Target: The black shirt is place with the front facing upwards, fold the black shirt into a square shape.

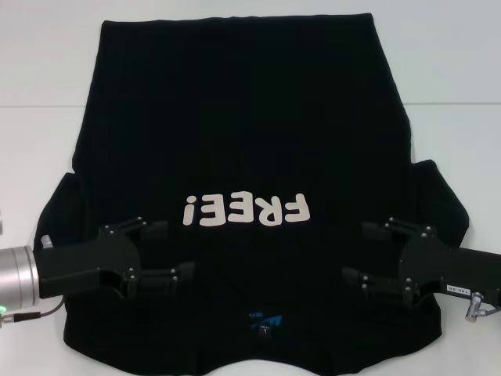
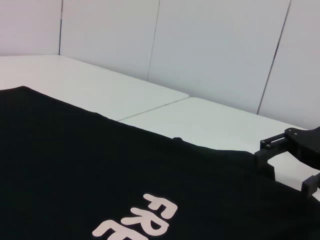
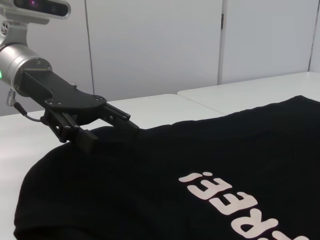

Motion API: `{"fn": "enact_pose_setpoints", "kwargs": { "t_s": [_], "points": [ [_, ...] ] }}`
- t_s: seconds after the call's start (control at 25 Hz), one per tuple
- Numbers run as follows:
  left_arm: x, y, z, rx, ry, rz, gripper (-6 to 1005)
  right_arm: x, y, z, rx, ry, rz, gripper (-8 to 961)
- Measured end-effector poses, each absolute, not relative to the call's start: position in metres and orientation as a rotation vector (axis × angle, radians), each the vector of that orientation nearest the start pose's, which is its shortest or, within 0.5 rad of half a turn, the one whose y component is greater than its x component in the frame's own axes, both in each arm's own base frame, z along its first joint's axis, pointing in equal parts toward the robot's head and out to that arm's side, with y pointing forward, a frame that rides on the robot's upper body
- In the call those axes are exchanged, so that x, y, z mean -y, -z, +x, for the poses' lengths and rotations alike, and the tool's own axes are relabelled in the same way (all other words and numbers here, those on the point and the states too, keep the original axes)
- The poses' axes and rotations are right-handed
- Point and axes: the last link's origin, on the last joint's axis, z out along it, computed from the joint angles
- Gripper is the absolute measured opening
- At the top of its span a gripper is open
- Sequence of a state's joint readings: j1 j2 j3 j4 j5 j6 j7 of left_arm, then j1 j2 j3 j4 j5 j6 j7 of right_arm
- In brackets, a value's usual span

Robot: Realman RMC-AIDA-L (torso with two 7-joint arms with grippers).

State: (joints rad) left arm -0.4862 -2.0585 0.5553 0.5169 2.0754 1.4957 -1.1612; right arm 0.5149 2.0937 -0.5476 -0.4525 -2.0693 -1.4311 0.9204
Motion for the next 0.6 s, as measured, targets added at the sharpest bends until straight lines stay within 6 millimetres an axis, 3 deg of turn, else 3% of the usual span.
{"fn": "enact_pose_setpoints", "kwargs": {
  "t_s": [0.6],
  "points": [
    [-0.3096,0.0073,-0.305,0.608,0.634,-2.64,933,-0.3152,0.0331,0.2931,-0.341,-0.597,-2.65,865]
  ]
}}
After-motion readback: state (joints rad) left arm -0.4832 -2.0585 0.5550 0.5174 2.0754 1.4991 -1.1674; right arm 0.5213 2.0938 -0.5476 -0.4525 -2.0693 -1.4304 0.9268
